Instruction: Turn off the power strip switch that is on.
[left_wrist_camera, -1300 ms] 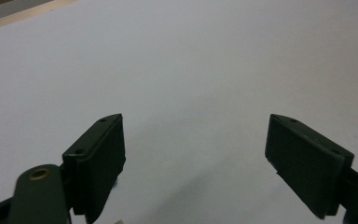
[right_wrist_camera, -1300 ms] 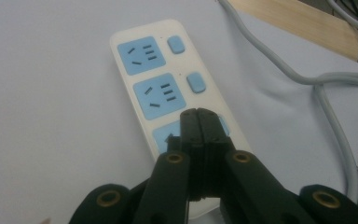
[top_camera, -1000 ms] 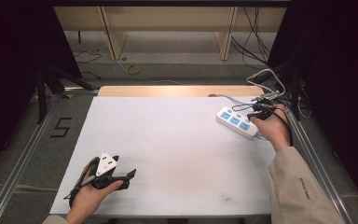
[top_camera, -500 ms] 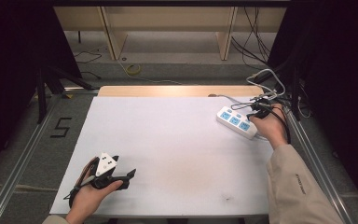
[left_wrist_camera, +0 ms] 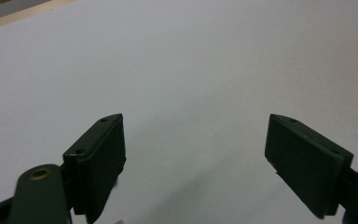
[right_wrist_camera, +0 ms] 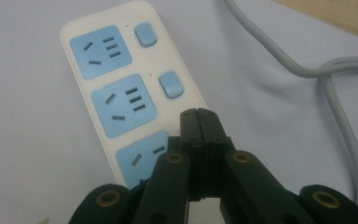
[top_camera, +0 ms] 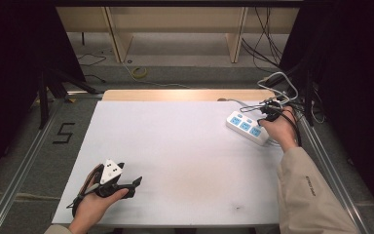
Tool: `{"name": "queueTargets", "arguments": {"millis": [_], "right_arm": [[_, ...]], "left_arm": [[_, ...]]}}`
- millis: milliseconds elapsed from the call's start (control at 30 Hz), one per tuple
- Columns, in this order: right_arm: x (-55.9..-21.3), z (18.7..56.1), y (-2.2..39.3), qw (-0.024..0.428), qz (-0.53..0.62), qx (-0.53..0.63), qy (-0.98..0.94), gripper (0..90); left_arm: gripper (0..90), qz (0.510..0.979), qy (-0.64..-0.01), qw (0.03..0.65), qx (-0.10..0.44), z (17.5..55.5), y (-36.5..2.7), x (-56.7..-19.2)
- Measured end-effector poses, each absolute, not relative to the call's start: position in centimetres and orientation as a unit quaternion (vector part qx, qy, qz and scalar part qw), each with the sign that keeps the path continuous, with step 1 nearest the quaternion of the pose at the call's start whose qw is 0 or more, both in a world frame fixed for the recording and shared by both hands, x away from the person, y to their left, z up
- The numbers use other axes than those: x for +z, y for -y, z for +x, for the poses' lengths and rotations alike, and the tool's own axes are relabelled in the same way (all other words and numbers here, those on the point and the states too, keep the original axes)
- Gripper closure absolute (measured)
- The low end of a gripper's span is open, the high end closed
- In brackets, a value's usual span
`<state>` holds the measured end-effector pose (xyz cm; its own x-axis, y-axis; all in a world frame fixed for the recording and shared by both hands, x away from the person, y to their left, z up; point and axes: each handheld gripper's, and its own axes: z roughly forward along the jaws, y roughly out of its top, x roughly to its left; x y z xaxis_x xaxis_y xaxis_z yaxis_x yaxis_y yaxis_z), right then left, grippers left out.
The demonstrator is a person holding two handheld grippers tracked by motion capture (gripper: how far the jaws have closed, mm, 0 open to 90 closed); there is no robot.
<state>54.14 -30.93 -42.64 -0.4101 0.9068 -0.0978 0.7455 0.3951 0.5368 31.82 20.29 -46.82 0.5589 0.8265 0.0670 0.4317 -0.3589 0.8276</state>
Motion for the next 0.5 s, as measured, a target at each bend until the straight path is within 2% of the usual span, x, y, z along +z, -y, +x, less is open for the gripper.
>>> {"name": "queueTargets", "arguments": {"millis": [500], "right_arm": [[-42.80,55.21,30.63,0.182,0.510,0.189,-0.819,90.0]], "left_arm": [[20.3,0.788,-0.400,0.400,0.244,31.84,-20.24,-46.88]]}}
